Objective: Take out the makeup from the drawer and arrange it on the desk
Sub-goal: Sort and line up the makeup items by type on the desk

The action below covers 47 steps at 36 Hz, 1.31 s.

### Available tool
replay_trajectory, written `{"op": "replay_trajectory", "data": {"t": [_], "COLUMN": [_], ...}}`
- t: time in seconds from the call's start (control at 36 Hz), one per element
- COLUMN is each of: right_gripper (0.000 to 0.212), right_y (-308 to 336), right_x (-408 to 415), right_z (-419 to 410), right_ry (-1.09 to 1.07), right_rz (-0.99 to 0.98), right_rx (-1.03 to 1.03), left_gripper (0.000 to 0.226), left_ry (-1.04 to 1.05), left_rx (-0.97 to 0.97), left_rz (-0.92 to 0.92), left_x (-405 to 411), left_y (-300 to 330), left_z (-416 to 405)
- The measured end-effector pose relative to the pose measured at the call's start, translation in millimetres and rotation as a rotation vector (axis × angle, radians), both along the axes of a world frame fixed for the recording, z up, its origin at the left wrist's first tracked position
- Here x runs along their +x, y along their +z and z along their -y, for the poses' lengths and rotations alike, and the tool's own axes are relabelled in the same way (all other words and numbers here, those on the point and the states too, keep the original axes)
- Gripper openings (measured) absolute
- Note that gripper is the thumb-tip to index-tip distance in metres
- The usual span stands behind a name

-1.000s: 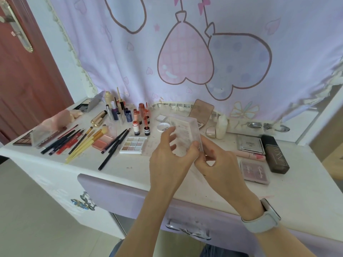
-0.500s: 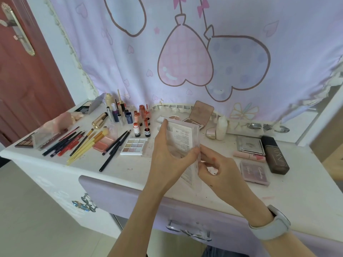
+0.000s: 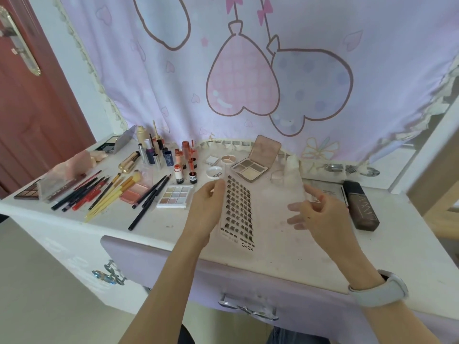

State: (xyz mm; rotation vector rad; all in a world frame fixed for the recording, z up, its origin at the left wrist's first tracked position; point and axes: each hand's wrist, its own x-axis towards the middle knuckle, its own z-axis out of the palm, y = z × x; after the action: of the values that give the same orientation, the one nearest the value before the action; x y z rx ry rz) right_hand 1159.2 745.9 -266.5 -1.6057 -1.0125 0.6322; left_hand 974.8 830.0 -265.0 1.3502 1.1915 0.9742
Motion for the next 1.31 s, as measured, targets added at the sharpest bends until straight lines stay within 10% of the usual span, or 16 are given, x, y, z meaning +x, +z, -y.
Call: {"op": "replay_trajectory", "data": {"t": [0.64, 1.31], "right_gripper": [0.041, 0.056], "right_y": [-20, -55], "right_x": [40, 59], "right_z": [4, 32], "right_ry": [-0.187, -0.055], "right_rz": [0.009, 0.848], "right_rx": [-0.032, -0.158], "left_gripper": [0.054, 0.068], "left_ry": [-0.045, -0.073], "left_rx": [0.452, 0.732], "left_rz": [-0.859, -1.021], "left_x": [23, 19], "left_y": [-55, -75], "left_z": [26, 46]}}
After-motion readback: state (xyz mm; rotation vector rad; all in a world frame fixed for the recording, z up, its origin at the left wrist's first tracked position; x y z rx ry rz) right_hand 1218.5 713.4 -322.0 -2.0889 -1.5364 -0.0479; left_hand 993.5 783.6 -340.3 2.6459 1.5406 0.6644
